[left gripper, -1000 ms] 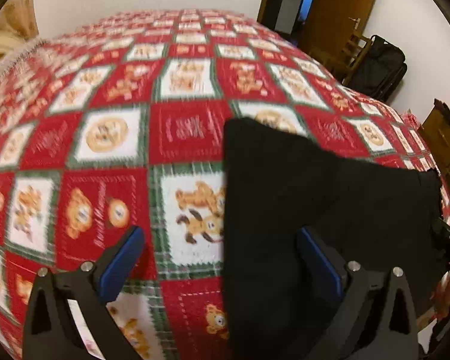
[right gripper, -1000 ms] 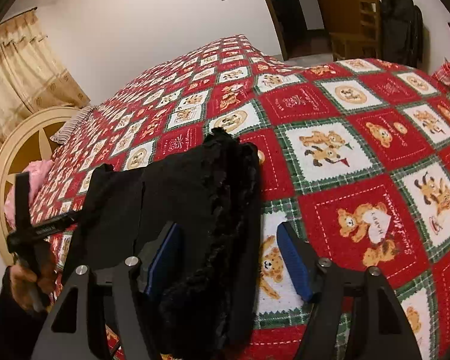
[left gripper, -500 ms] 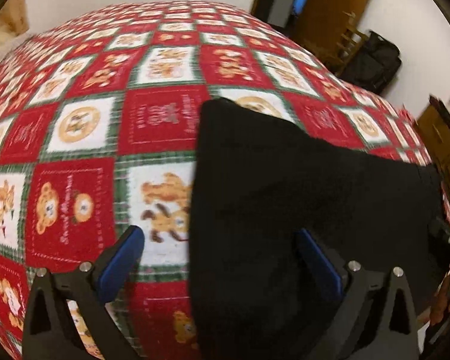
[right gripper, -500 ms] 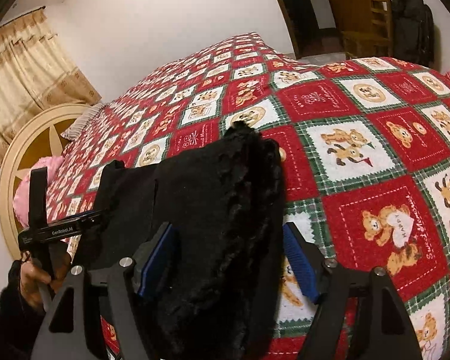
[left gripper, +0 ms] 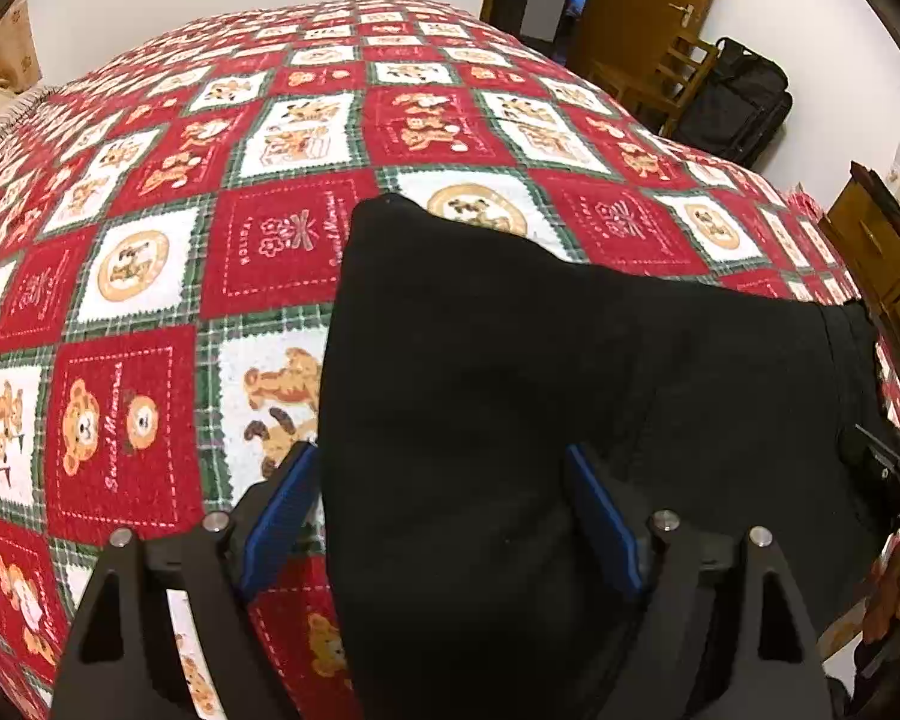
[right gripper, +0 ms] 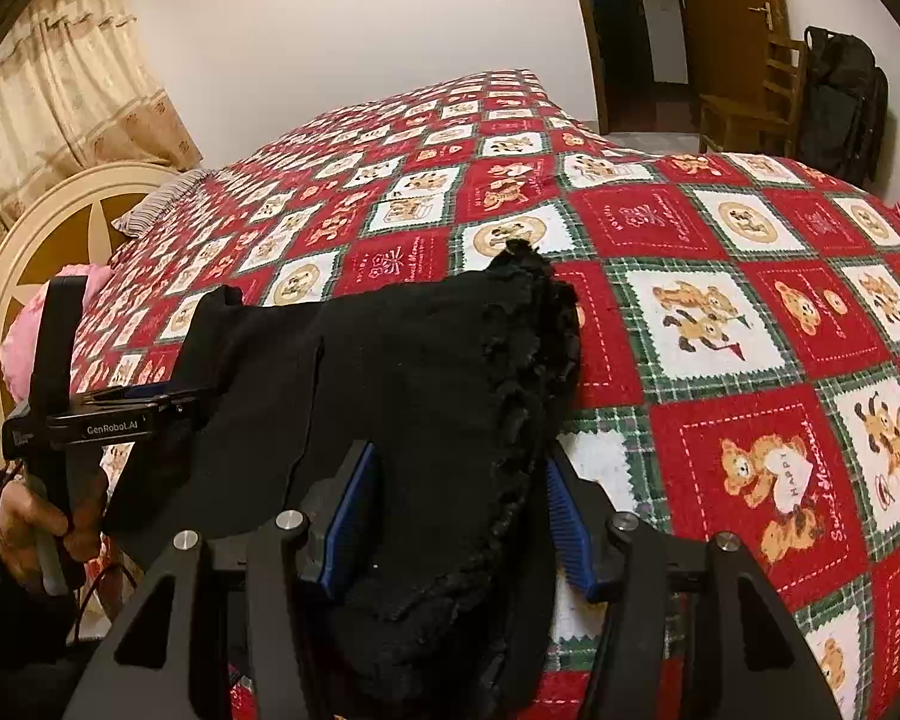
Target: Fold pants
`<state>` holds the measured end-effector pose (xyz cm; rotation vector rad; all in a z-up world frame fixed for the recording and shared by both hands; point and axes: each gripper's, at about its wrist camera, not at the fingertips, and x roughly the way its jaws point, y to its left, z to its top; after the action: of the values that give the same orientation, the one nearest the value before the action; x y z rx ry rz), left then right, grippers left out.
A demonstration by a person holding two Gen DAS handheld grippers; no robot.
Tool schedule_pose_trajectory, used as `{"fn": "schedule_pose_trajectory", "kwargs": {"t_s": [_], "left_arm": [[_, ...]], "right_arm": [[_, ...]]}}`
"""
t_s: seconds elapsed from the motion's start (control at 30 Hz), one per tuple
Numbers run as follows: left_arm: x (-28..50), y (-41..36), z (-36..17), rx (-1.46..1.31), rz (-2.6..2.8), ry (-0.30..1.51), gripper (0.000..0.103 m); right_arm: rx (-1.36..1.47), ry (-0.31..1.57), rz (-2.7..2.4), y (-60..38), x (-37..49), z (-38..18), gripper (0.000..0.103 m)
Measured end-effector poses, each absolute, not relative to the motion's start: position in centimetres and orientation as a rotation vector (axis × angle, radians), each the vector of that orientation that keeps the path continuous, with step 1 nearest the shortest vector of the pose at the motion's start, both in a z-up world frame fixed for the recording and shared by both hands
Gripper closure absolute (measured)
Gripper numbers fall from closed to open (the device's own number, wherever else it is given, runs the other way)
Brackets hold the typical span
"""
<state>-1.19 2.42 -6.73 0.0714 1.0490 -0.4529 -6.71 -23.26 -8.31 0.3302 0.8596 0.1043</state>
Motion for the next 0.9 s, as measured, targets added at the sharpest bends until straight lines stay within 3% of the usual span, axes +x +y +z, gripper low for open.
{"fn": "schedule_pose_trajectory", "kwargs": {"t_s": [0.13,0.37,0.6,0.77,0.9], "left_arm": [[-1.6,2.2,-6.5,0.077,-0.468,1.045,0.028],[-1.7,2.1,-6.5,0.073,-0.47,1.039,0.033],[-1.9,1.8,-6.4,0.077,-0.466,1.033,0.036],[-2.2,1.9,-6.3,0.074,-0.474,1.021,0.049],[-2.2,2.4,-6.2,0.053,-0.486,1.02,0.059]], "right_arm": [[0.302,0.878,0.097,-23.2,-7.0,-7.8,0.046],[0.409,0.87,0.077,-24.6,-8.1,-8.5,0.04],[0.234,0.891,0.095,-21.5,-7.9,-8.3,0.037],[0.219,0.88,0.117,-21.2,-8.2,-8.2,0.062],[0.222,0.88,0.113,-21.0,-8.1,-8.2,0.066]]}}
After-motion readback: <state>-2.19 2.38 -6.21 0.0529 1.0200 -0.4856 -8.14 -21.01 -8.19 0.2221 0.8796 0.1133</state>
